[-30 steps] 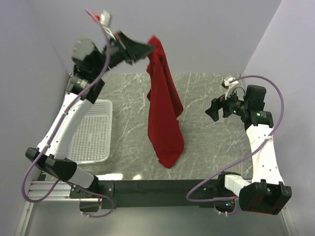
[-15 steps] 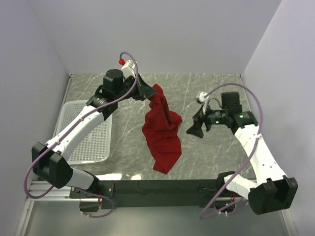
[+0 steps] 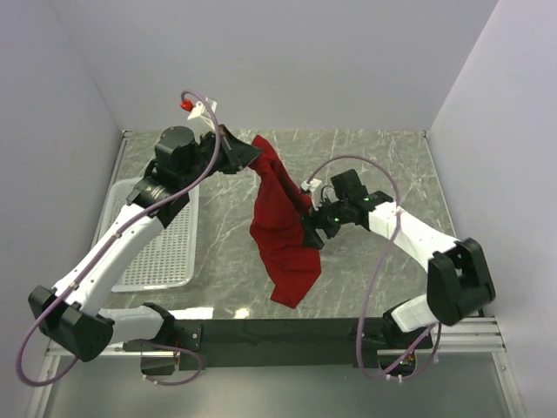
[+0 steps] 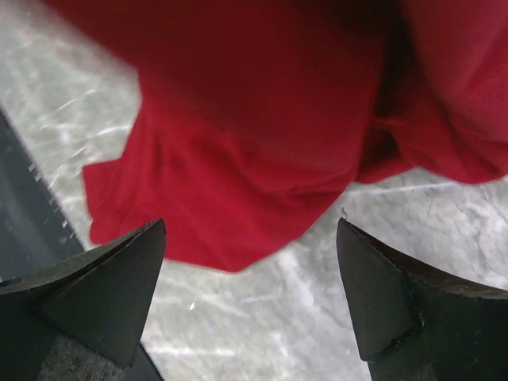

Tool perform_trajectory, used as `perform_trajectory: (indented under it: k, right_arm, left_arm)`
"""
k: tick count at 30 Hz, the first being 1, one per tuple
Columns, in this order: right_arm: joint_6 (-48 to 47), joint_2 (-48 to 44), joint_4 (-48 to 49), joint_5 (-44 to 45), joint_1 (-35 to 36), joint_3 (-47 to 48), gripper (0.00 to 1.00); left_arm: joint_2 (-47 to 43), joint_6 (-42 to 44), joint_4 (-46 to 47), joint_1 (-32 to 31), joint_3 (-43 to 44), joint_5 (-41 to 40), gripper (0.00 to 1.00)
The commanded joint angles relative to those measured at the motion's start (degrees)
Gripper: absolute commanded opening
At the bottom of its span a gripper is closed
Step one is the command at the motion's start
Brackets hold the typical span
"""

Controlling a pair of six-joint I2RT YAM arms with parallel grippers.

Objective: Fold and stack the t-shirts
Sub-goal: Move the tshirt to the center of the board

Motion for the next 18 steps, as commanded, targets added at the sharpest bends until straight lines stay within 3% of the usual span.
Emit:
perform_trajectory:
  k: [1,5,8,11,12,13,14,15,16,18]
  right_arm:
    - [5.0,4.2,5.6,3.2,0.7,4.3,0.93]
    - [9.5,9.1,8.3,0.5,0.8,6.7,0.93]
    - [11.3,12.8,8.1,-1.9,1.4,9.2,0.86]
    - [11.0,14.9,6.6,-4.2,1.6,10.8,0.67]
    - [10.2,15.0,5.5,-5.3,1.6,12.1,0.46]
    - [8.2,14.1,3.9,-6.0,1.4,12.7,0.35]
    - [7.1,12.8,1.1,-6.5,1.1,13.1,0.15]
    - [6.1,11.2,-0.1,-6.8,0.6,13.6,0.06]
    - [1.8,7.2,-4.2,-8.4,-1.3,14.1,0.0]
    - [-4.7,1.5,-10.2,-11.0,-3.5,17.2,0.0]
  left_arm:
    - [-3.6,2.0,0.1,-0.2,2.1,-3.3,0.01]
    - [-4.9,1.9,-0.6,-0.2,1.9,-4.0,0.01]
    - [-5.8,1.7,-0.7,-0.2,1.2,-4.3,0.01]
    - [-6.7,1.6,-1.2,-0.2,0.7,-5.0,0.01]
    - [-7.3,1.7,-1.5,-0.2,0.7,-5.4,0.01]
    - [-7.6,2.0,-2.5,-0.2,0.7,-6.5,0.01]
    - [-8.4,2.3,-3.3,-0.3,0.9,-7.2,0.01]
    - [-8.9,2.5,-3.8,-0.3,0.9,-7.8,0.01]
    - [-9.4,3.2,-4.3,-0.2,0.9,-9.6,0.01]
    - [-11.2,3.8,-5.5,-0.2,0.7,-10.9,0.01]
